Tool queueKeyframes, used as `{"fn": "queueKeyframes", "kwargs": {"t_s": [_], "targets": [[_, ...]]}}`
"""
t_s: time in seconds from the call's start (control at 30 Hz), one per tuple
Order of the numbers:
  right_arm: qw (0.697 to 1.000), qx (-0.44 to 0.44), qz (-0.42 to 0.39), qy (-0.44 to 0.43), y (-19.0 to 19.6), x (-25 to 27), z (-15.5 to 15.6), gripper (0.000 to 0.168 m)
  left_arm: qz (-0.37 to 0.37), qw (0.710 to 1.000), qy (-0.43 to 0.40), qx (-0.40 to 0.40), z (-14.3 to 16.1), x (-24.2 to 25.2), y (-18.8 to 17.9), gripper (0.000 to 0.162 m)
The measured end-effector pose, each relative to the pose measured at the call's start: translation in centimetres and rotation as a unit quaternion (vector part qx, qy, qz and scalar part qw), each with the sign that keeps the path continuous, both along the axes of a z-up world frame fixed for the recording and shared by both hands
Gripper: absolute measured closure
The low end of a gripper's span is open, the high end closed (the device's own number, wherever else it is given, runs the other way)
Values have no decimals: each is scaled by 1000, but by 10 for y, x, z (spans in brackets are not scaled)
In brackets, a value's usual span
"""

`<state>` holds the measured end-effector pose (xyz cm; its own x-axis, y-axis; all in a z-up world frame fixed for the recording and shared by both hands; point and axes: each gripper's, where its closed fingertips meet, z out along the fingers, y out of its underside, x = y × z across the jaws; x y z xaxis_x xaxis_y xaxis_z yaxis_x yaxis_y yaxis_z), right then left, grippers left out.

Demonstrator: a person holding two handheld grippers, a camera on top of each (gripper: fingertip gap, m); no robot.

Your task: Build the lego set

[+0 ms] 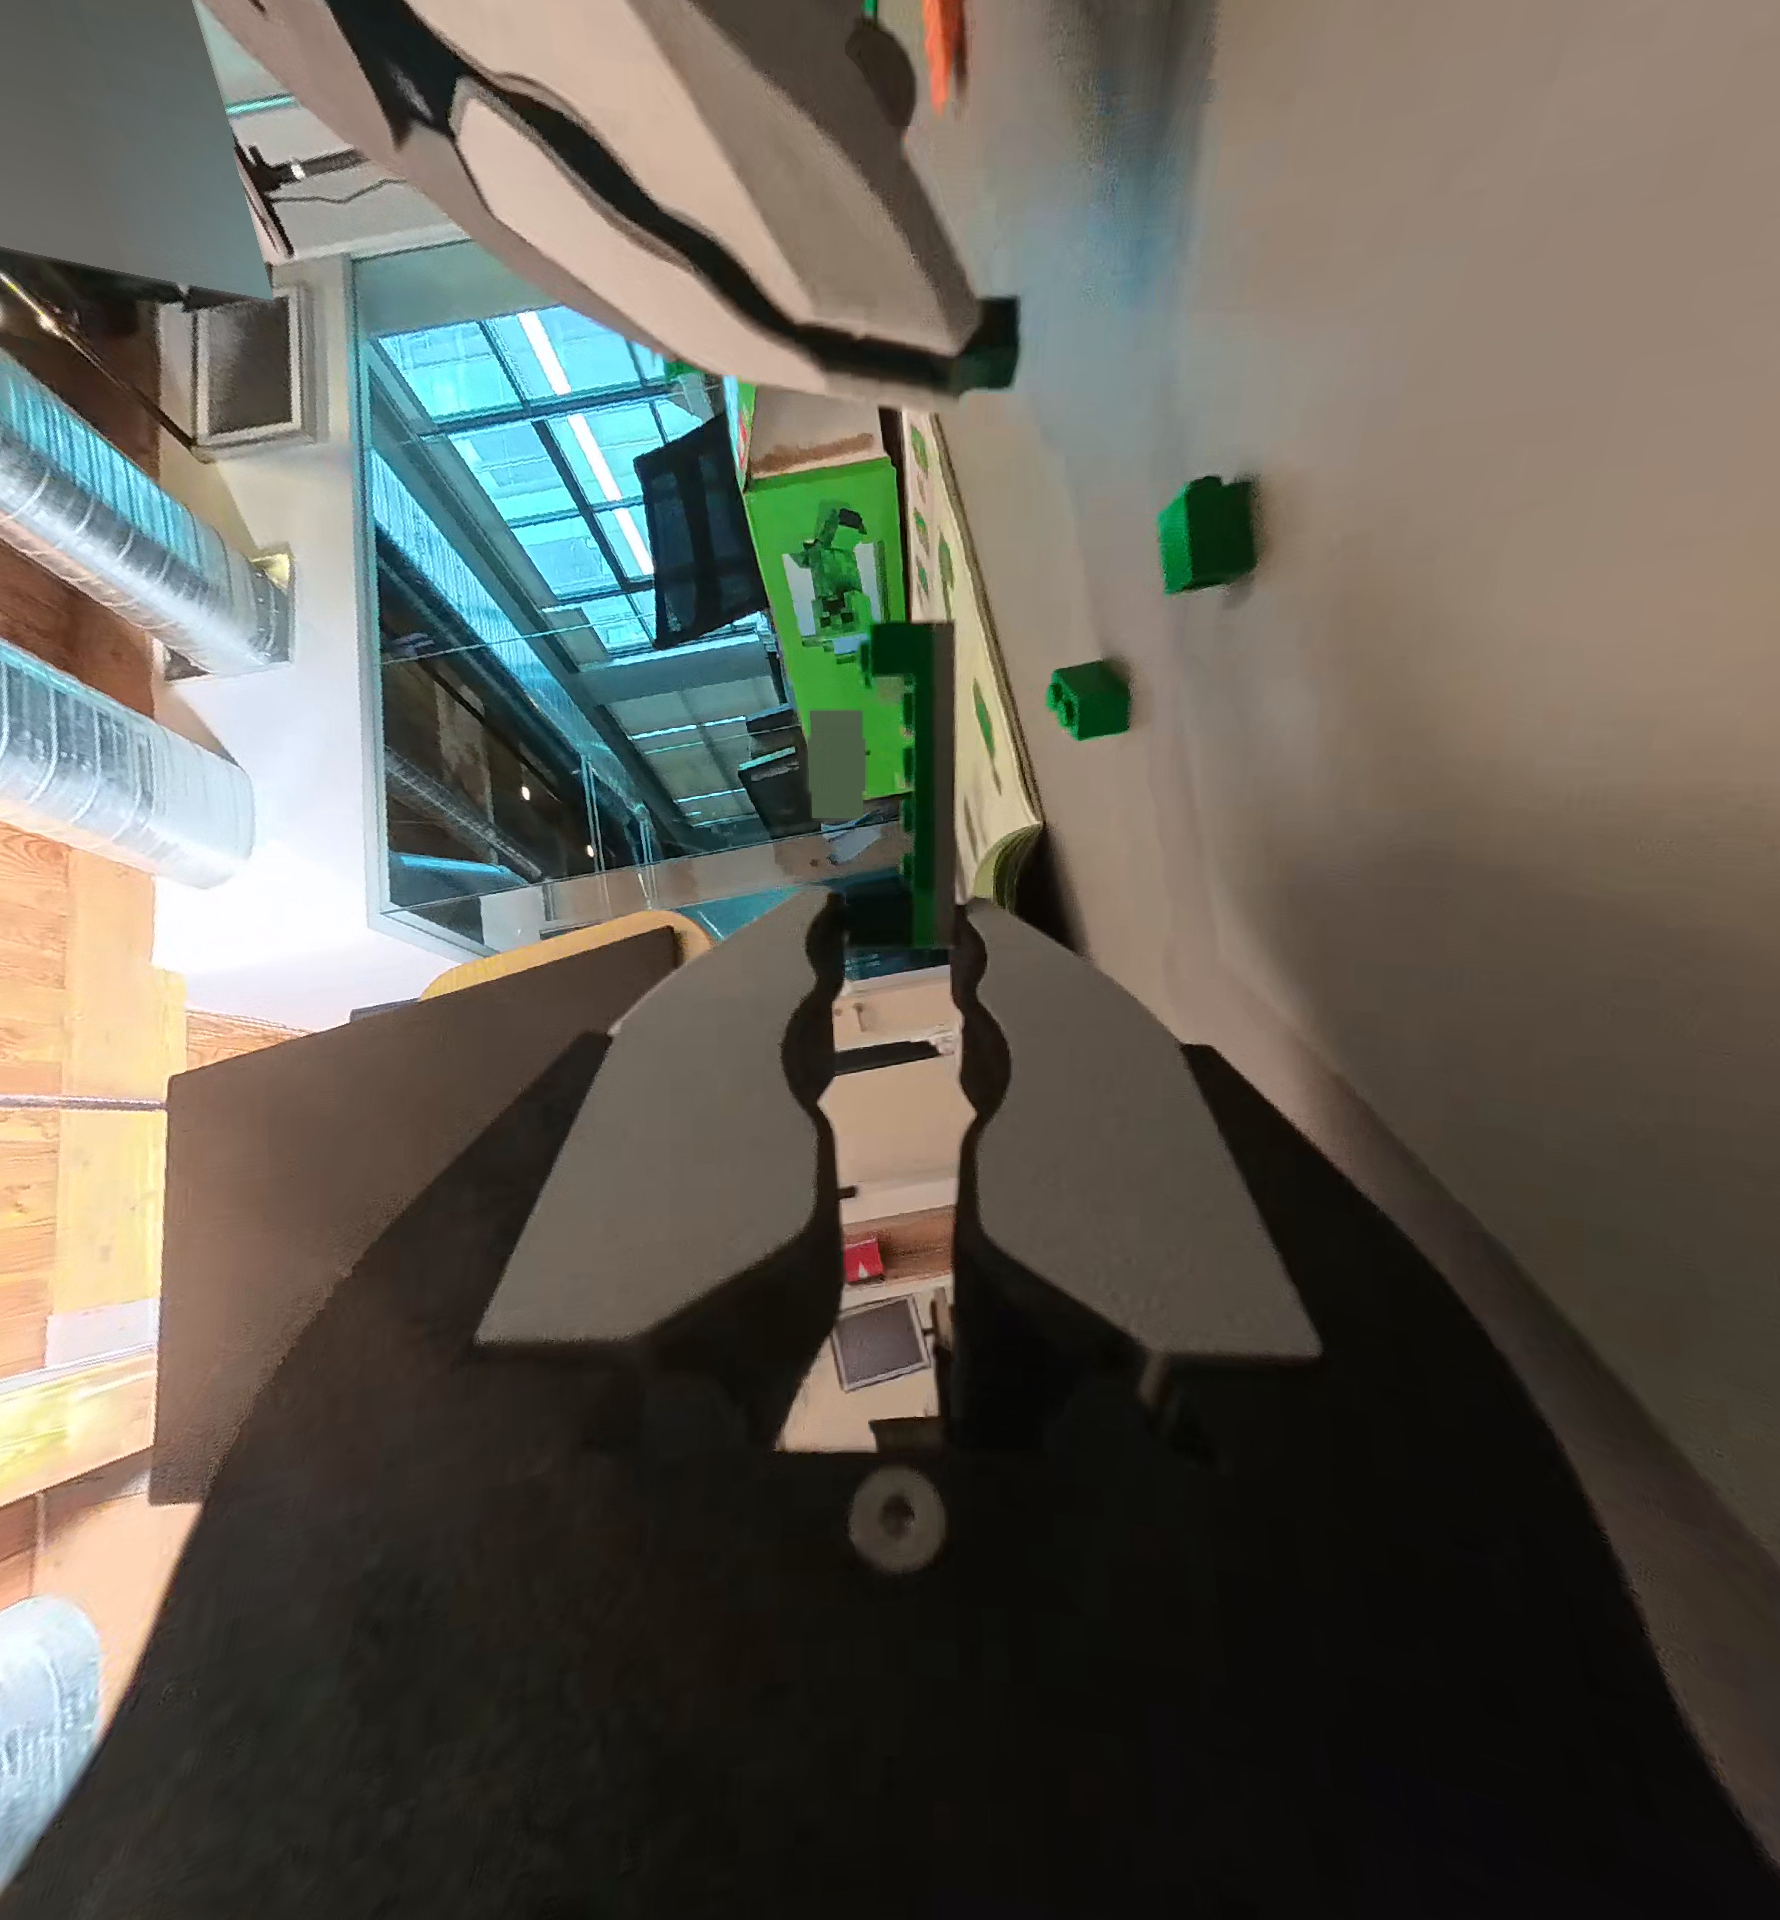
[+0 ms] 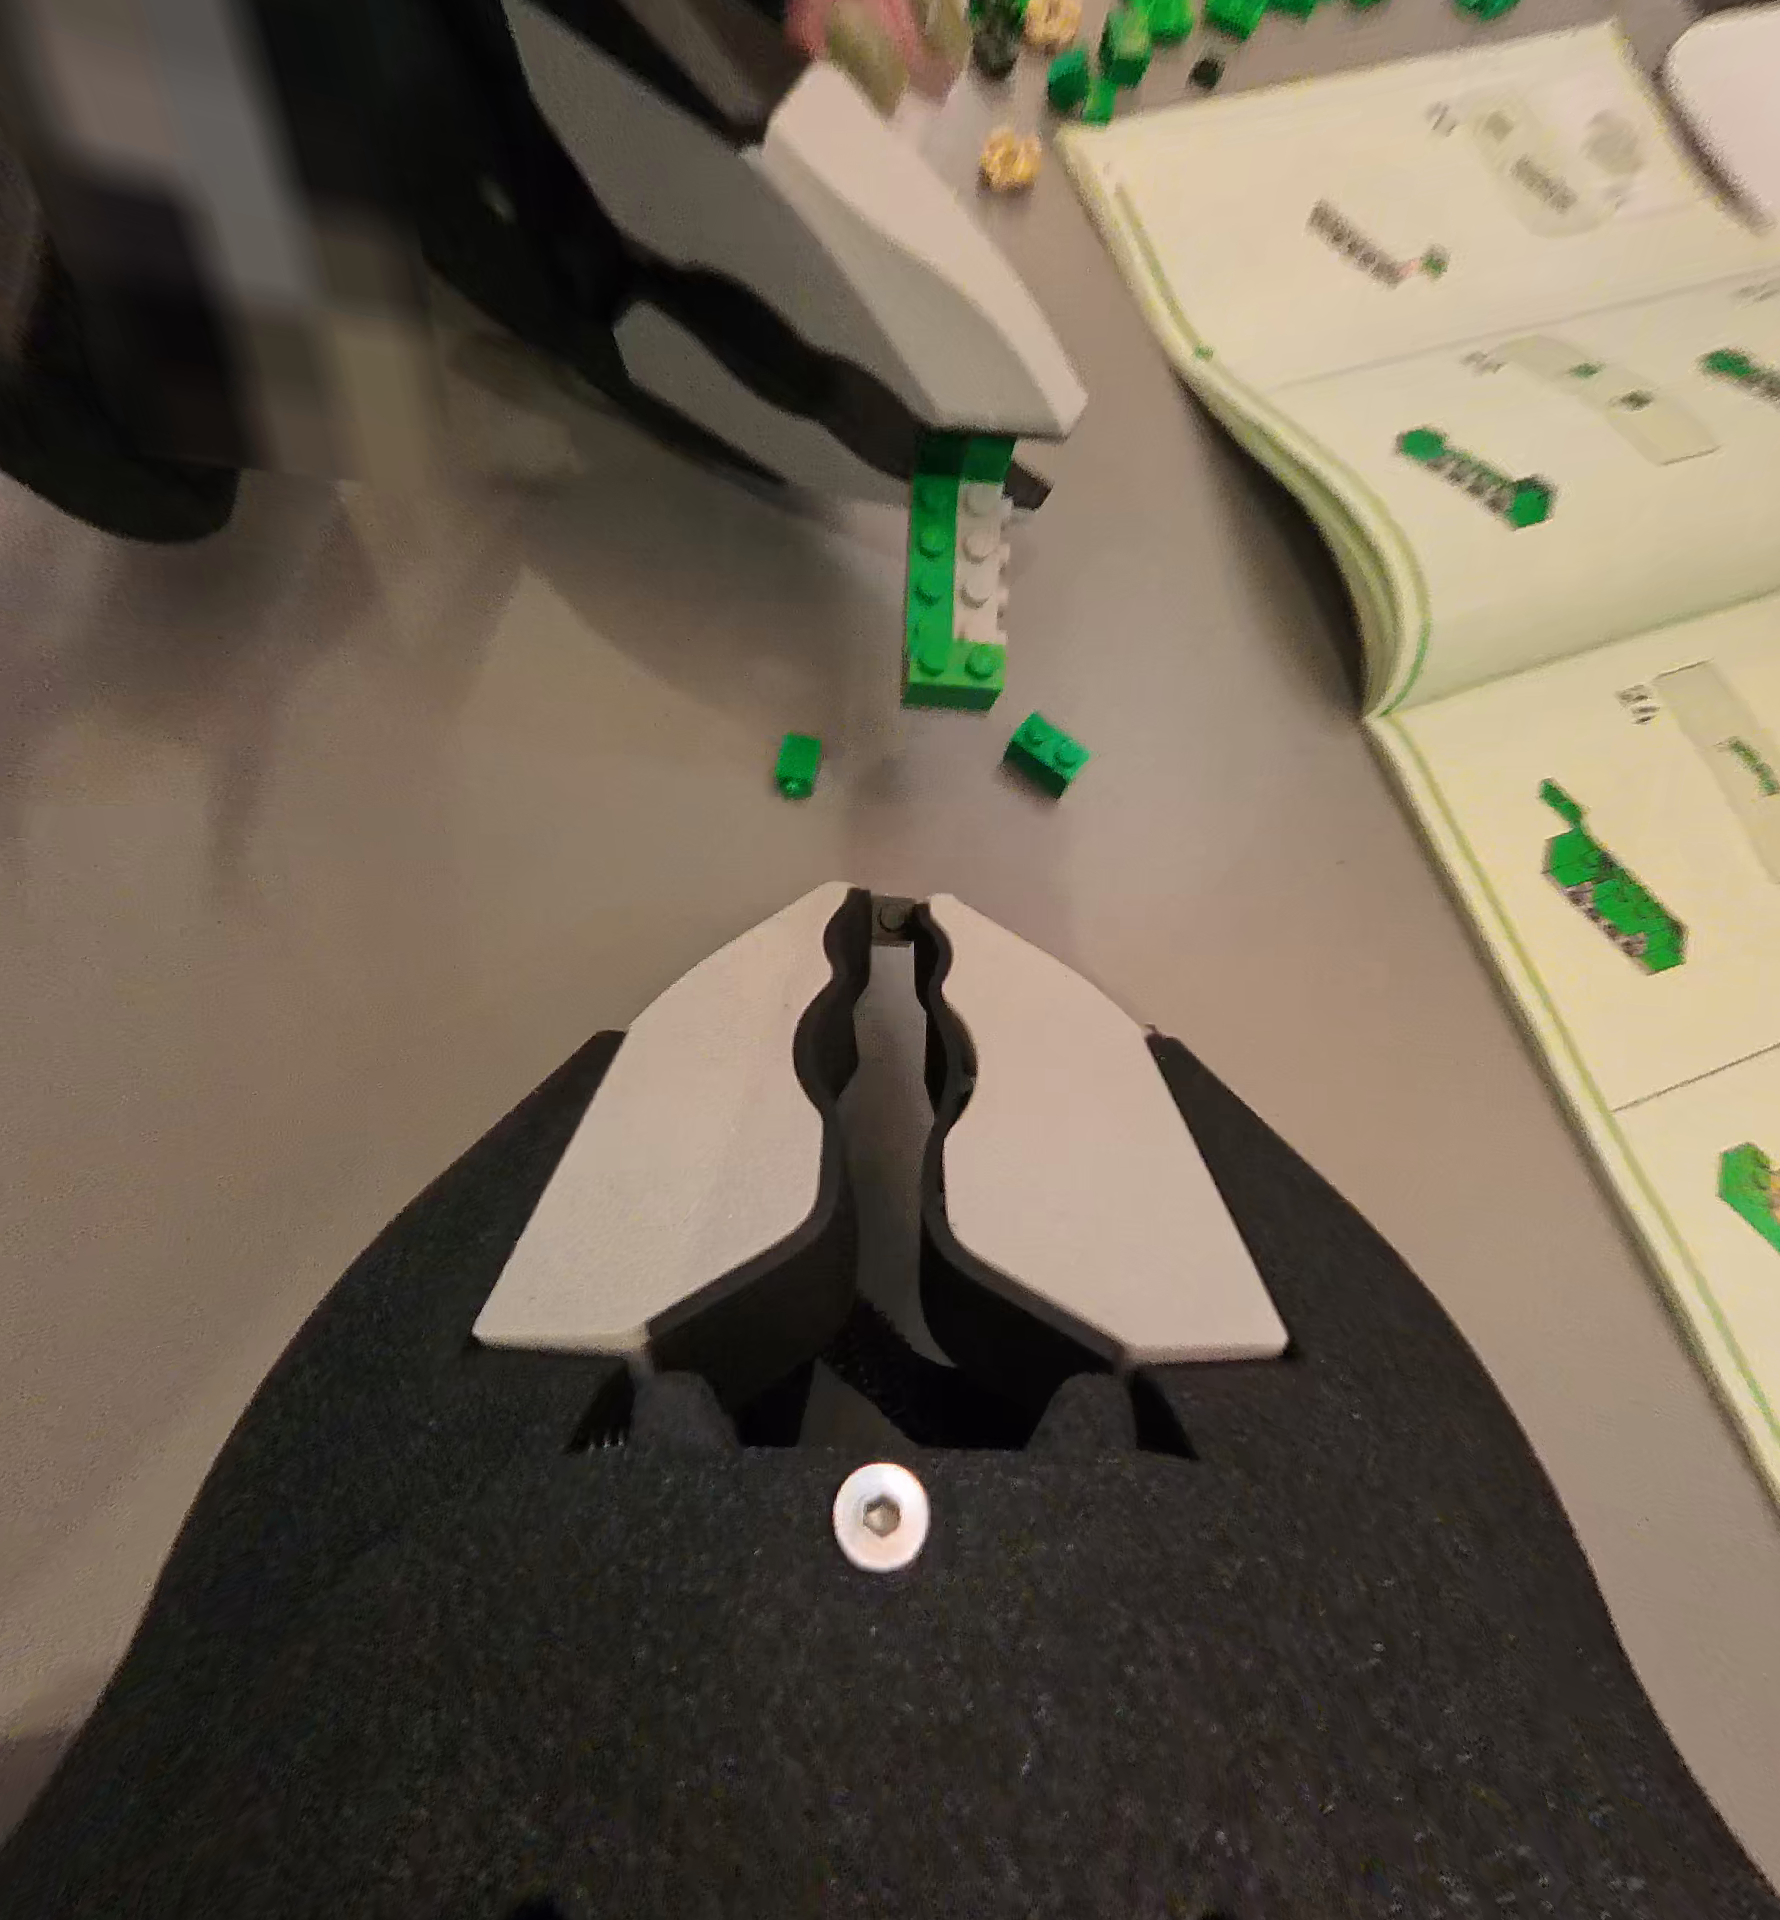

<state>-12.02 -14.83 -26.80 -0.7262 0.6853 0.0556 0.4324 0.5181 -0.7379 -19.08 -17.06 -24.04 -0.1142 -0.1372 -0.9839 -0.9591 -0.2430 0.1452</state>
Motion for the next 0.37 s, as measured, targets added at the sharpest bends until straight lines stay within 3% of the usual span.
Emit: {"fn": "queueKeyframes", "kwargs": {"t_s": [0.37], "targets": [[985,-87,-33,145,-4,-22,51,161,-18,1000,-1,-1,-3,8,4,143]]}}
